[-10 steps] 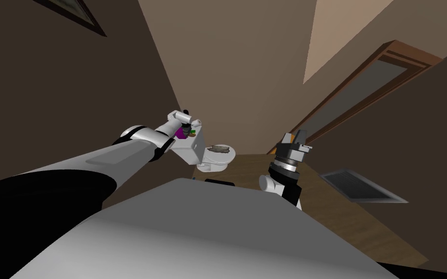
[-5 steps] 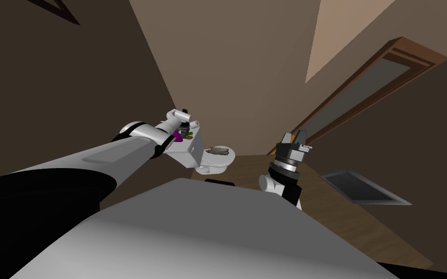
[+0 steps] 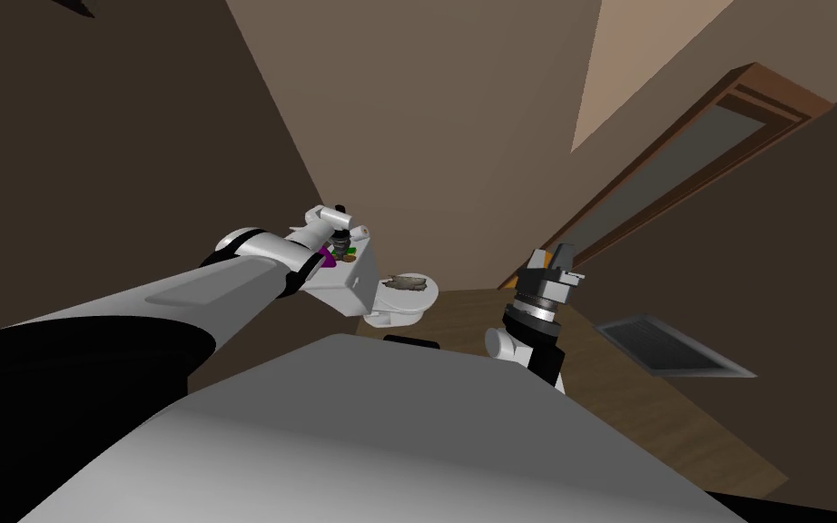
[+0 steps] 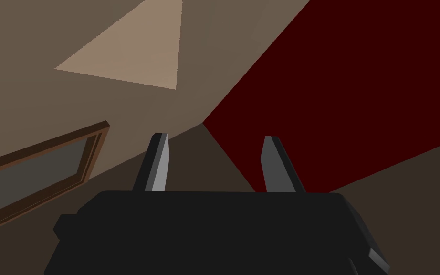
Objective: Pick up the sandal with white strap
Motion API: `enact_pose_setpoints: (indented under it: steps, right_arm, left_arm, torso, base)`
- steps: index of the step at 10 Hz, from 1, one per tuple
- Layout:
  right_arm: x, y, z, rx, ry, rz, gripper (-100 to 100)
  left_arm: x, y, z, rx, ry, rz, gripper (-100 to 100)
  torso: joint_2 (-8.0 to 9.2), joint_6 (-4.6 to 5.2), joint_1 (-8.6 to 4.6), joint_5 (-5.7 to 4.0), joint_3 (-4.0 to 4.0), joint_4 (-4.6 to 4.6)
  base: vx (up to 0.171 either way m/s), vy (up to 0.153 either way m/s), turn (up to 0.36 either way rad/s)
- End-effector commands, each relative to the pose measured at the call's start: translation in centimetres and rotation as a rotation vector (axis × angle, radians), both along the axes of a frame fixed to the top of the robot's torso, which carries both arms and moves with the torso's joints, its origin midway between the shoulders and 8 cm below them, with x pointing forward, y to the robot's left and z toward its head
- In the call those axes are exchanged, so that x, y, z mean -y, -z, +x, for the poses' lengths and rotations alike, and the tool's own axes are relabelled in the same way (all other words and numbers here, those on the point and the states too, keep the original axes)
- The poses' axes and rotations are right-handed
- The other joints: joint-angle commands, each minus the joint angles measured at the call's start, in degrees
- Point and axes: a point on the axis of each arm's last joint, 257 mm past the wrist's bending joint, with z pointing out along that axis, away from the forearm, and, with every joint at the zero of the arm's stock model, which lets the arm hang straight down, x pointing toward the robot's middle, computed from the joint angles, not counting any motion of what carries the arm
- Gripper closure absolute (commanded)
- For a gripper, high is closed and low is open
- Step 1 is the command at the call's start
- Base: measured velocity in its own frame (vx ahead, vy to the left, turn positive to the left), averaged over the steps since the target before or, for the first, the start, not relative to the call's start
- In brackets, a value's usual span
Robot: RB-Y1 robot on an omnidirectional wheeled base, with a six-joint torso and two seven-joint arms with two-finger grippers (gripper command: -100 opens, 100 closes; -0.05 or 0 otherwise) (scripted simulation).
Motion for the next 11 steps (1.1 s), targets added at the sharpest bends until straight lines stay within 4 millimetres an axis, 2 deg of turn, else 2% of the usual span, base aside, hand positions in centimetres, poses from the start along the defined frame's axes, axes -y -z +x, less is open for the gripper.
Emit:
enact_pose_setpoints:
  steps: [1,4,5,6,8,9,10,11]
  right_arm:
    - [0.0,0.0,0.0,0.000,0.000,0.000,0]
    - [0.0,0.0,0.0,0.000,0.000,0.000,0]
    - [0.0,0.0,0.0,0.000,0.000,0.000,0]
    - [0.0,0.0,0.0,0.000,0.000,0.000,0]
    - [0.0,0.0,0.0,0.000,0.000,0.000,0]
    - [0.0,0.0,0.0,0.000,0.000,0.000,0]
    - [0.0,0.0,0.0,0.000,0.000,0.000,0]
    - [0.0,0.0,0.0,0.000,0.000,0.000,0]
  left_arm:
    - [-1.2,0.2,-0.4,0.002,-0.007,0.000,-100]
    - [-4.7,0.8,-1.9,0.003,-0.030,0.000,-100]
    - [-4.4,0.2,-1.2,0.019,-0.015,0.006,-100]
    - [-4.7,0.8,-1.9,0.003,-0.030,0.000,-100]
    - [-6.9,1.2,-3.0,0.003,-0.044,0.001,-100]
    - [-6.9,1.2,-3.0,0.003,-0.044,0.001,-100]
    - [-9.0,1.6,-4.3,0.004,-0.058,0.003,-100]
    - [-9.0,1.6,-4.3,0.004,-0.058,0.003,-100]
  torso:
    - [0.00,0.00,0.00,0.00,0.00,0.00]
    - [-0.02,0.00,-0.08,-0.02,-0.01,0.00]
    - [-0.03,0.00,-0.11,-0.02,-0.01,-0.01]
    - [-0.02,0.01,-0.07,-0.02,-0.01,0.00]
    - [0.01,0.00,0.05,0.01,0.01,0.00]
    - [0.00,0.00,-0.02,0.00,0.00,0.00]
    - [-0.01,0.00,-0.02,-0.01,0.00,0.00]
    - [-0.02,0.01,-0.08,-0.02,-0.01,0.00]
  base:
    - [-0.001,-0.033,-0.053]
    - [0.013,-0.058,-0.079]
    - [0.010,-0.046,-0.013]
    - [0.005,-0.014,0.006]
    - [0.007,-0.034,-0.068]
    - [0.009,-0.038,-0.017]
    - [0.016,-0.061,-0.110]
    - [0.019,-0.056,-0.048]
